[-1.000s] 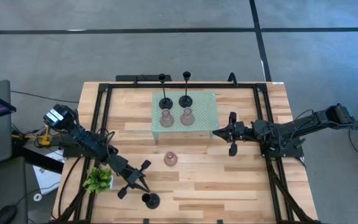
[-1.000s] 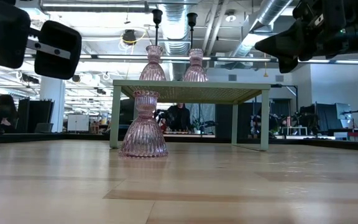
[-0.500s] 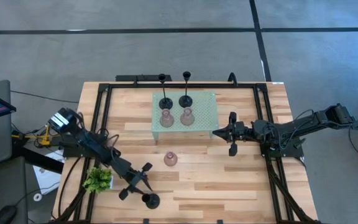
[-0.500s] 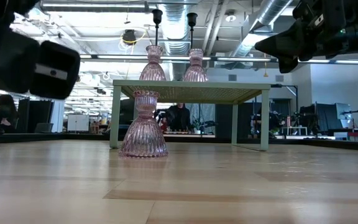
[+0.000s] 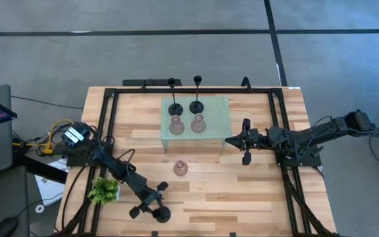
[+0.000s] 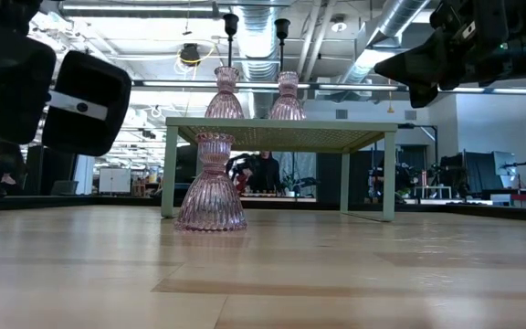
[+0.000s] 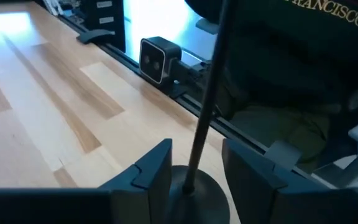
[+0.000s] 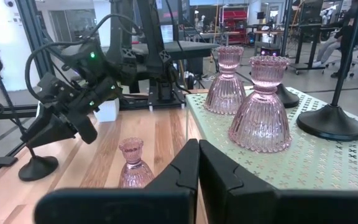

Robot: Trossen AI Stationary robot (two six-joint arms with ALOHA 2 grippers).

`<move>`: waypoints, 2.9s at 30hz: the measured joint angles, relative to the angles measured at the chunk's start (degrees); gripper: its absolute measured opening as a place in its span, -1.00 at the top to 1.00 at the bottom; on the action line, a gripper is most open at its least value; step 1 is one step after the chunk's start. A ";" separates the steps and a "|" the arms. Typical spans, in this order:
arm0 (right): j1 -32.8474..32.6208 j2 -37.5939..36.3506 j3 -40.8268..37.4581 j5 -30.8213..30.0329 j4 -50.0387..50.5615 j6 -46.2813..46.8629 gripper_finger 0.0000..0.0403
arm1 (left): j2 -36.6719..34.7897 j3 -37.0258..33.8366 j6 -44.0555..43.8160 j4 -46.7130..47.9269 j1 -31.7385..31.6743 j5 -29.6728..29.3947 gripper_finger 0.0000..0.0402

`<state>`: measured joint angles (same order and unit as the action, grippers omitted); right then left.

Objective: Pick & Place candle stick holders
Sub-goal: Put the black candle holder on the shelf

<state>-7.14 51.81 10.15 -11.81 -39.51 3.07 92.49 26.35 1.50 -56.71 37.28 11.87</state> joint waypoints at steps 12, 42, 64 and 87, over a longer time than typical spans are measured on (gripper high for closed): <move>0.00 0.01 0.00 -0.01 0.02 0.00 1.00 | -0.11 0.55 -0.92 -1.82 -0.02 0.01 0.54; -1.11 0.01 0.00 0.20 -0.28 1.95 1.00 | -10.45 1.66 -12.50 4.28 -7.10 -12.54 0.92; -7.91 7.06 11.81 4.22 -2.18 -4.44 1.00 | -22.74 17.81 -9.67 37.55 -18.24 -26.89 0.93; -4.60 34.53 36.96 4.32 1.79 -0.23 0.14 | -20.61 19.45 -7.31 38.27 -19.61 -26.57 0.93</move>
<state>-11.74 86.34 47.11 -7.50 -37.72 2.84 71.88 45.80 -5.81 -18.44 17.67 -14.70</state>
